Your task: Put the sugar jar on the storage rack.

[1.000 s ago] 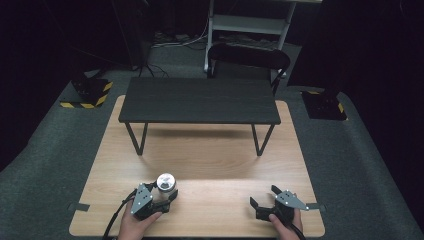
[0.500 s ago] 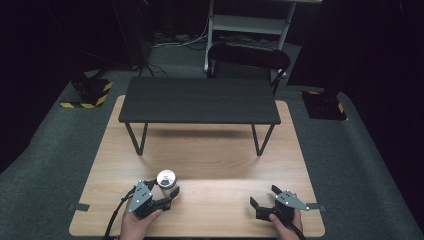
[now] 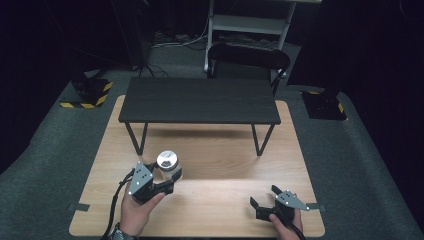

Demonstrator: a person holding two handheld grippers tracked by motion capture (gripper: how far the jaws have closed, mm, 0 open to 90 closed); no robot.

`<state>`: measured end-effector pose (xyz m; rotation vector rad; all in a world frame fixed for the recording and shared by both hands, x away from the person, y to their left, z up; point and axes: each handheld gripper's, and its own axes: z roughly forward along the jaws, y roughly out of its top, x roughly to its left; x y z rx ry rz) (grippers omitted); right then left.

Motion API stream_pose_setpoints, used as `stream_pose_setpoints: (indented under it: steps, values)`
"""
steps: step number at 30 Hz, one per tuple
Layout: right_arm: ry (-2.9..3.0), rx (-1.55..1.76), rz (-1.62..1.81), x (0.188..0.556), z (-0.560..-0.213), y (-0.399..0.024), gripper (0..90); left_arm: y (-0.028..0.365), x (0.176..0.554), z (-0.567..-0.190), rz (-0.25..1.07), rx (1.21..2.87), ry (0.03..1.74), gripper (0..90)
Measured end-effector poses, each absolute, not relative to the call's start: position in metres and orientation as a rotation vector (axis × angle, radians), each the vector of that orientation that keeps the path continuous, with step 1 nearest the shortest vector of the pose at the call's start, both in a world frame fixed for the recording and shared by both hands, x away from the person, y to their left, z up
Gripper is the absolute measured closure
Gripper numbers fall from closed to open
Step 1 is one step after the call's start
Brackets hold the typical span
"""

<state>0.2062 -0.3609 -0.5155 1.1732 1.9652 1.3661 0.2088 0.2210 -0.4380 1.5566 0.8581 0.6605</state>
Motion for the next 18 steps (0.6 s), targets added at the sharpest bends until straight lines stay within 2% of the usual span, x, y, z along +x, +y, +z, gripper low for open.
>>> stream_pose_setpoints:
  steps: [18]
  values:
    - [1.971,1.161,1.374,0.206,-0.516,-0.362,0.0,0.199,0.264,-0.349,0.764,1.526,0.848,31.0]
